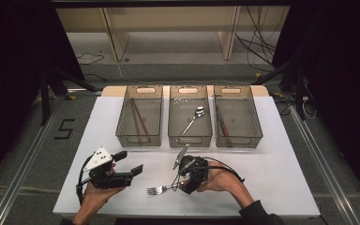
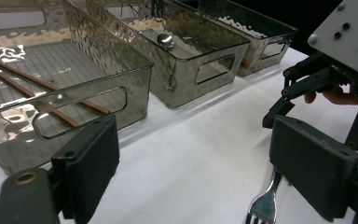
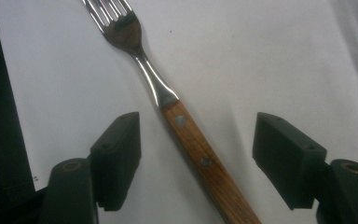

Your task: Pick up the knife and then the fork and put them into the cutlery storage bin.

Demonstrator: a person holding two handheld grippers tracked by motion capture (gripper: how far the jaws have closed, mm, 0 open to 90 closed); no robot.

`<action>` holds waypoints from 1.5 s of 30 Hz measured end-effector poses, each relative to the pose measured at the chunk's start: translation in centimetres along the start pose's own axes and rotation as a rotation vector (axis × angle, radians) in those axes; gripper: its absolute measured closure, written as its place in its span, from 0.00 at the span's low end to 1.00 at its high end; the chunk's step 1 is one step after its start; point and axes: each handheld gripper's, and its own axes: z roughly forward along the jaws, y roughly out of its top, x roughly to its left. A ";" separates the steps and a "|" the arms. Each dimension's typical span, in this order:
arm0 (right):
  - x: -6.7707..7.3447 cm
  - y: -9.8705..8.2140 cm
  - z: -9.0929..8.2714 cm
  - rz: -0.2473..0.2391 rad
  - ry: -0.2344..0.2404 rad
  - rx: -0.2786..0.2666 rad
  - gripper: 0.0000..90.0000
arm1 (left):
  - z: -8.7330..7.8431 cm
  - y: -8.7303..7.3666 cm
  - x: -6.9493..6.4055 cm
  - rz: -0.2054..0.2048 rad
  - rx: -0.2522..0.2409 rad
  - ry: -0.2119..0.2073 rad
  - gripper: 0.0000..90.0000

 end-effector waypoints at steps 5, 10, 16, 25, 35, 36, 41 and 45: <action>0.0 -0.1 0.6 -0.007 0.016 0.021 0.48 | 0.0 0.0 0.0 0.002 0.000 -0.001 0.17; 0.0 -0.1 0.9 -0.005 0.011 0.032 0.56 | 0.0 0.0 0.0 0.001 0.001 -0.001 0.17; 0.0 0.1 1.1 -0.020 0.014 0.052 0.63 | 0.1 0.0 -0.1 0.001 0.000 -0.001 0.17; 0.5 0.3 1.1 -0.037 -0.005 0.067 0.69 | 0.0 0.0 -0.1 0.004 0.002 -0.002 0.17; 1.1 0.5 1.1 -0.102 0.000 0.081 0.84 | 0.0 0.0 -0.1 0.005 0.002 -0.003 0.17; 1.2 0.5 1.1 -0.104 0.001 0.081 0.85 | 0.1 0.0 -0.1 0.003 0.001 -0.002 0.17; 1.2 0.5 1.0 -0.113 0.001 0.083 0.86 | 0.1 0.0 -0.1 0.004 0.002 -0.002 0.17; 1.3 0.5 1.0 -0.112 -0.003 0.079 0.86 | 0.0 0.0 -0.1 0.006 0.003 -0.003 0.17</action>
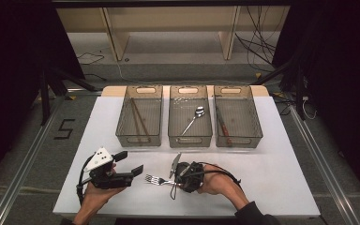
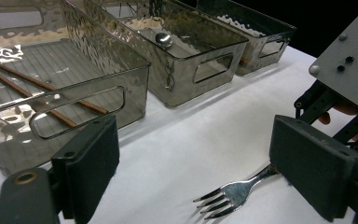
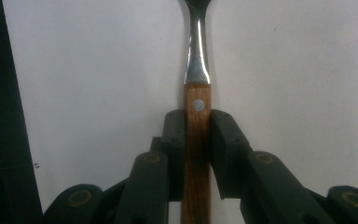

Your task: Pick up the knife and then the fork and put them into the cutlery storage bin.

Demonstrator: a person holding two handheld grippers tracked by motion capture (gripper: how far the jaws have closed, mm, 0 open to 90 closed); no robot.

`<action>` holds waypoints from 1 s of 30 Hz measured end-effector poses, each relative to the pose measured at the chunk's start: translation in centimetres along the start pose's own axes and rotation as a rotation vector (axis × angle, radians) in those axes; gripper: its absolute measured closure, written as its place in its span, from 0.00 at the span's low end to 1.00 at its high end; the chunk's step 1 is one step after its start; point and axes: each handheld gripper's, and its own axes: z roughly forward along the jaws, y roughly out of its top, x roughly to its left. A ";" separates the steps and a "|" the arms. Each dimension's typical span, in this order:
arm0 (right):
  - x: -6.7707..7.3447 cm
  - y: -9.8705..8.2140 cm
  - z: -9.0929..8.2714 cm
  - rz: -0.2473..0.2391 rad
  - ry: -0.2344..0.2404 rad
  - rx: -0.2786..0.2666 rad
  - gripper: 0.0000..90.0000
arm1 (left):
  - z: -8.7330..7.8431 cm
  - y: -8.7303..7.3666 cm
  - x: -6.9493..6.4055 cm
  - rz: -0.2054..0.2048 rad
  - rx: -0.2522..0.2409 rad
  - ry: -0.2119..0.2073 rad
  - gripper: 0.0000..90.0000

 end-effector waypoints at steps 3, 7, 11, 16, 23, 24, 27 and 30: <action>-0.1 -0.1 -0.1 -0.007 0.004 -0.009 0.86 | 0.0 0.0 0.0 -0.002 -0.001 0.001 0.17; -0.2 -0.2 -0.4 0.001 0.012 -0.013 0.86 | 0.0 0.0 0.0 0.001 0.000 0.001 0.17; -0.4 -0.3 -0.9 0.015 0.009 -0.028 0.86 | 0.0 0.0 0.0 0.001 -0.001 0.001 0.17; -0.9 -0.7 -1.7 0.039 -0.005 -0.071 0.86 | -0.1 0.0 0.0 -0.003 -0.005 0.003 0.17; -1.6 -1.3 -3.1 0.083 -0.025 -0.125 0.86 | -0.1 0.0 0.0 -0.003 -0.011 0.004 0.17; -1.7 -1.4 -3.3 0.097 -0.030 -0.131 0.86 | -0.1 0.0 0.0 -0.003 -0.012 0.004 0.17; -2.1 -1.8 -4.0 0.116 -0.046 -0.142 0.86 | -0.1 0.0 0.0 -0.003 -0.012 0.004 0.17; -2.6 -2.3 -4.7 0.137 -0.055 -0.170 0.86 | -0.1 0.0 0.0 -0.003 -0.013 0.004 0.17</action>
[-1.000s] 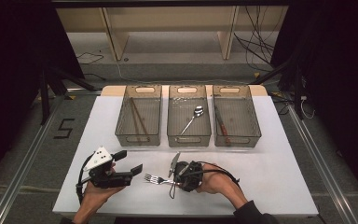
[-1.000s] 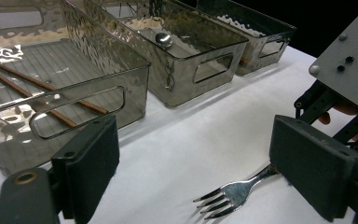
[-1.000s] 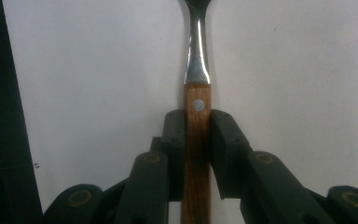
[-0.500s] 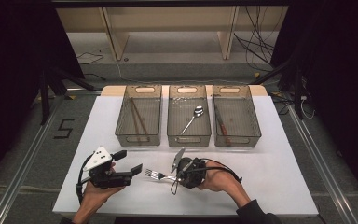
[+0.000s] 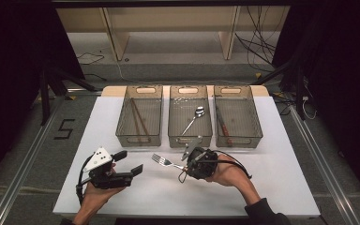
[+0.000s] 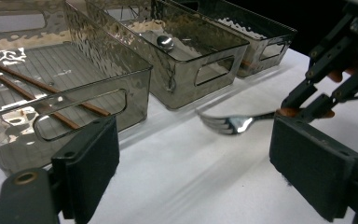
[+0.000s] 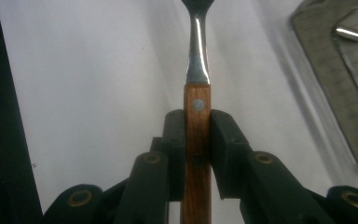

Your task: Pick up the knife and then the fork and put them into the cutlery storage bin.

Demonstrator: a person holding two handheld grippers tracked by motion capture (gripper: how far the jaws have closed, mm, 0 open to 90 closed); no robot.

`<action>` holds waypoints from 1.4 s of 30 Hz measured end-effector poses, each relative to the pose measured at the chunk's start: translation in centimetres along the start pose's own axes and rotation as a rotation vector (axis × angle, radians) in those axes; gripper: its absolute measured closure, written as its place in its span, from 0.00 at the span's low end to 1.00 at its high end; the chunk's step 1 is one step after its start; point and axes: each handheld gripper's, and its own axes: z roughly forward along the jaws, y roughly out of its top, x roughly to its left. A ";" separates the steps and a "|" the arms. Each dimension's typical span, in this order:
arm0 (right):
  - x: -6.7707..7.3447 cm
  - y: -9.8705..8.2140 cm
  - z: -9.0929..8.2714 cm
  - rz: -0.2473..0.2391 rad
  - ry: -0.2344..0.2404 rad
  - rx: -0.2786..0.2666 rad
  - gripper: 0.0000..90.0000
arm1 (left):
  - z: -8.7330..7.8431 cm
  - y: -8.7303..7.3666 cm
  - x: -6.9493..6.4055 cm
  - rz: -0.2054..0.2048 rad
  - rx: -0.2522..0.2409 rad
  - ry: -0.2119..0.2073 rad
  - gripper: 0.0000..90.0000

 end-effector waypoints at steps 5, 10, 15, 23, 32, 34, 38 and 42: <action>-1.0 -0.6 -1.5 0.061 -0.027 -0.045 0.86 | 0.0 0.0 0.0 0.000 0.000 0.000 0.17; -2.0 -1.3 -2.9 0.104 -0.053 -0.094 0.86 | 0.0 0.0 0.0 0.000 0.001 0.000 0.17; -2.9 -2.0 -4.2 0.155 -0.085 -0.133 0.86 | 0.0 0.0 0.0 0.000 0.001 0.001 0.17; -5.0 -3.3 -6.2 0.243 -0.137 -0.197 0.86 | 0.0 0.0 0.0 -0.001 0.002 0.003 0.17; -9.3 -5.1 -7.5 0.437 -0.255 -0.256 0.86 | 0.1 0.0 0.0 -0.003 -0.001 0.004 0.17; -10.3 -5.3 -7.5 0.477 -0.276 -0.258 0.86 | 0.1 0.0 0.0 -0.004 -0.001 0.004 0.17; -12.3 -5.8 -7.4 0.541 -0.311 -0.258 0.86 | 0.1 0.0 0.0 -0.003 -0.001 0.003 0.17; -13.8 -6.3 -7.2 0.598 -0.327 -0.248 0.86 | 0.0 0.0 0.0 -0.003 -0.001 0.003 0.17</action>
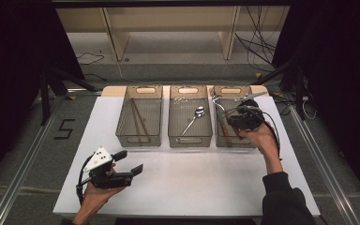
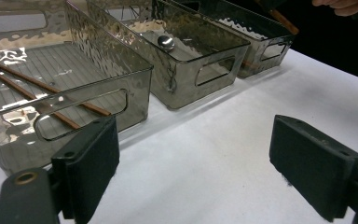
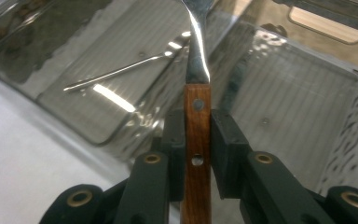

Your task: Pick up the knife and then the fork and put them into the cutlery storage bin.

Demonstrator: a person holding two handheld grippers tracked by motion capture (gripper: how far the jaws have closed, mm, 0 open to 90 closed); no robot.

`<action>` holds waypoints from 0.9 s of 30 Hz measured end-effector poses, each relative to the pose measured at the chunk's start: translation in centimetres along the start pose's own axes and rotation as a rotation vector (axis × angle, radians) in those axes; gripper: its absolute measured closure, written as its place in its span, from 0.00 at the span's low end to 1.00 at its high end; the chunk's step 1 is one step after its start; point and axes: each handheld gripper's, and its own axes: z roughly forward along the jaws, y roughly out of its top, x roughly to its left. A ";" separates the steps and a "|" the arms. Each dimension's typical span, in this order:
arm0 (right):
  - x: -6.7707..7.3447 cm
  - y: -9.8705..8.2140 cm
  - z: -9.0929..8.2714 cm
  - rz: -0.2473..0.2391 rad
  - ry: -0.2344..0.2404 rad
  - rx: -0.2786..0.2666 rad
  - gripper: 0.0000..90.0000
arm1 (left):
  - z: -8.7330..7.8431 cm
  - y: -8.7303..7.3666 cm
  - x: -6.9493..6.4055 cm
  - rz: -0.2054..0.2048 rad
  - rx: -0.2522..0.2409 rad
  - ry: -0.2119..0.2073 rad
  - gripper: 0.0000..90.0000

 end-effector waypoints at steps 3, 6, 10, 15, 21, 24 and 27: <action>-0.6 0.2 0.3 0.022 -0.017 0.003 0.86 | 0.0 0.0 0.0 -0.003 -0.002 0.001 0.17; -1.2 0.4 0.7 0.050 -0.026 0.011 0.86 | 0.0 0.0 0.0 0.001 0.001 0.000 0.17; -1.9 0.4 1.4 0.086 -0.040 0.021 0.86 | 0.0 0.0 0.0 0.000 0.000 0.000 0.17; -2.6 0.4 2.2 0.126 -0.058 0.038 0.86 | 0.0 0.0 0.0 0.001 0.001 0.000 0.17; -3.1 0.2 3.1 0.158 -0.080 0.067 0.86 | 0.0 0.0 0.0 0.001 0.002 -0.001 0.17; -3.2 0.2 3.4 0.170 -0.083 0.079 0.86 | 0.0 0.0 0.0 0.000 0.001 -0.002 0.17; -3.4 0.1 3.7 0.197 -0.085 0.096 0.78 | 0.0 0.0 0.0 0.000 0.001 -0.002 0.17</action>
